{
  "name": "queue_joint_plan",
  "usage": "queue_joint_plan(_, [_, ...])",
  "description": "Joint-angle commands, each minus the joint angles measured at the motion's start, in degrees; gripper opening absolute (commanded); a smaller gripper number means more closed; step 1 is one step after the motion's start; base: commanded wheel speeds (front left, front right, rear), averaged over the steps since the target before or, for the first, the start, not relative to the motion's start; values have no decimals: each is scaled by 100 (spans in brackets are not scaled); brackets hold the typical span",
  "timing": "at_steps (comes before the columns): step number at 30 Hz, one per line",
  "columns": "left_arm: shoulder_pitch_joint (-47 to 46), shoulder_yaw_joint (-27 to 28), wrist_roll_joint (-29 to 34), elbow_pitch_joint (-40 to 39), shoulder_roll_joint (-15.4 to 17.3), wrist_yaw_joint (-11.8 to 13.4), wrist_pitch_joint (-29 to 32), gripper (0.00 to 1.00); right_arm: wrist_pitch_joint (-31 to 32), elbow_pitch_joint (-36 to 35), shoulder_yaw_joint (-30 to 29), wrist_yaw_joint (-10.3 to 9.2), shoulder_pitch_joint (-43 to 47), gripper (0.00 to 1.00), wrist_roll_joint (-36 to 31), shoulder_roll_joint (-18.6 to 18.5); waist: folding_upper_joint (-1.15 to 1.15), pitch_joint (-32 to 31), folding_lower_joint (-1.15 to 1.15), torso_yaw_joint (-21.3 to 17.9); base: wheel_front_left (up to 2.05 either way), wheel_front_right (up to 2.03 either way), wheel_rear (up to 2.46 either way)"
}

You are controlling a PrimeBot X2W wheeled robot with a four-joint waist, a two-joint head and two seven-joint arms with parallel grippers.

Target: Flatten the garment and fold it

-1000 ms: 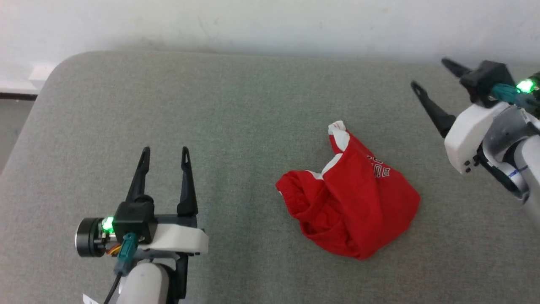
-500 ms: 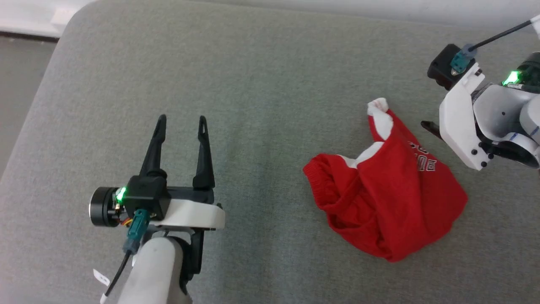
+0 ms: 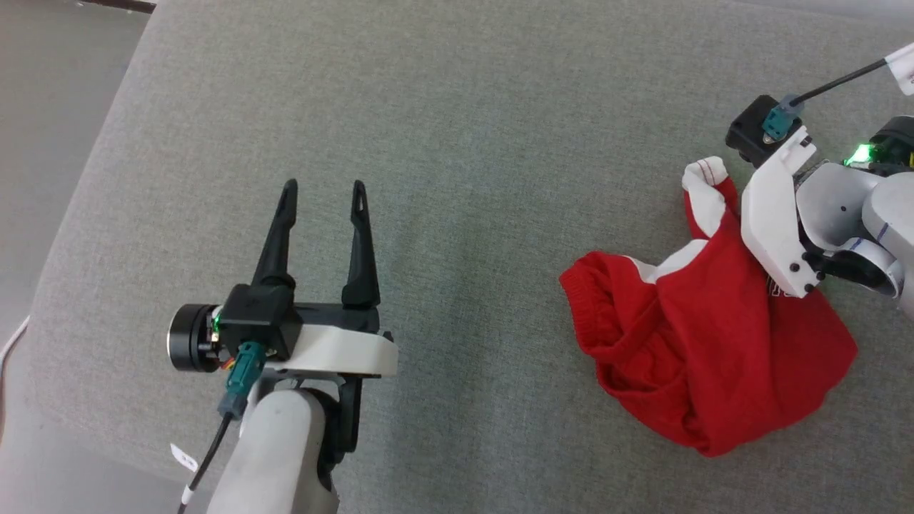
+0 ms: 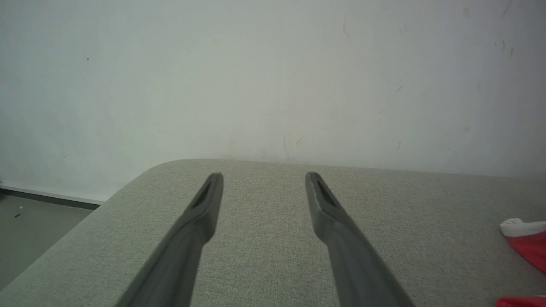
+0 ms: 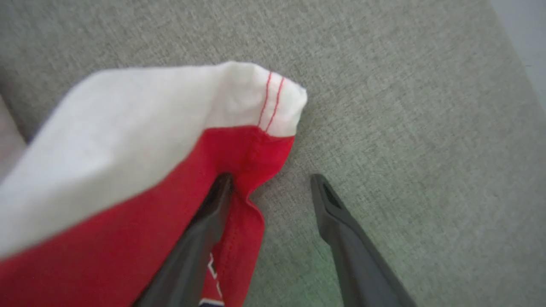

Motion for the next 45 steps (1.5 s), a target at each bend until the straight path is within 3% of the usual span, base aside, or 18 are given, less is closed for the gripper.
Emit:
queue_joint_plan(1, [-16,28,14,2,-29,30,-26,100,-30,87,242,-3,384,8,-1,154,0,-98,1,-101,0,0,0])
queue_joint_plan(2, [11,57,42,22,-29,21,-26,100,-144,93,248,-3,361,0,-31,161,0,-163,1,-165,0,0,0])
queue_joint_plan(11, [386,351,304,144,-30,-172,-26,100,-1742,-196,255,-3,92,0,-216,-106,0,-944,1,-845,0,0,0])
queue_joint_plan(18, [734,569,426,140,-27,-288,-26,100,-2653,-983,-3,-3,499,0,-174,-1087,0,-1362,1,-1355,0,0,0])
queue_joint_plan(23, [888,687,479,99,-25,-331,-26,100,-2812,-1371,-375,-3,1560,0,-80,-1850,0,-1471,1,-1628,0,0,0])
queue_joint_plan(26, [937,747,504,78,-23,-354,-26,100,-2862,-1336,-632,-3,2320,0,-43,-2094,0,-1472,1,-1764,0,0,0])
queue_joint_plan(30, [940,763,537,59,-23,-391,-26,100,-2942,-1043,-989,-3,3392,0,-6,-2055,0,-1436,1,-1847,0,0,0])
queue_joint_plan(35, [909,767,554,67,-25,-420,-26,100,-3072,-585,-1420,-3,4566,0,123,-1566,0,-1406,1,-1866,0,0,0])
queue_joint_plan(39, [900,786,568,94,-19,-441,-26,100,-3258,-369,-1825,-3,4884,0,-50,-1298,0,-1440,1,-1899,0,0,0])
queue_joint_plan(40, [894,802,576,107,-3,-455,-26,100,-3360,-323,-2026,-3,4935,25,-96,-1207,0,-1466,1,-1921,0,0,0])
queue_joint_plan(41, [853,833,593,113,50,-496,-26,100,-3549,-286,-2433,-3,4979,100,-314,-1082,0,-1524,1,-1957,0,0,0])
queue_joint_plan(45, [667,874,626,90,185,-595,-26,100,-3816,-348,-3085,-3,5015,100,-818,-944,0,-1613,1,-1972,0,0,0])
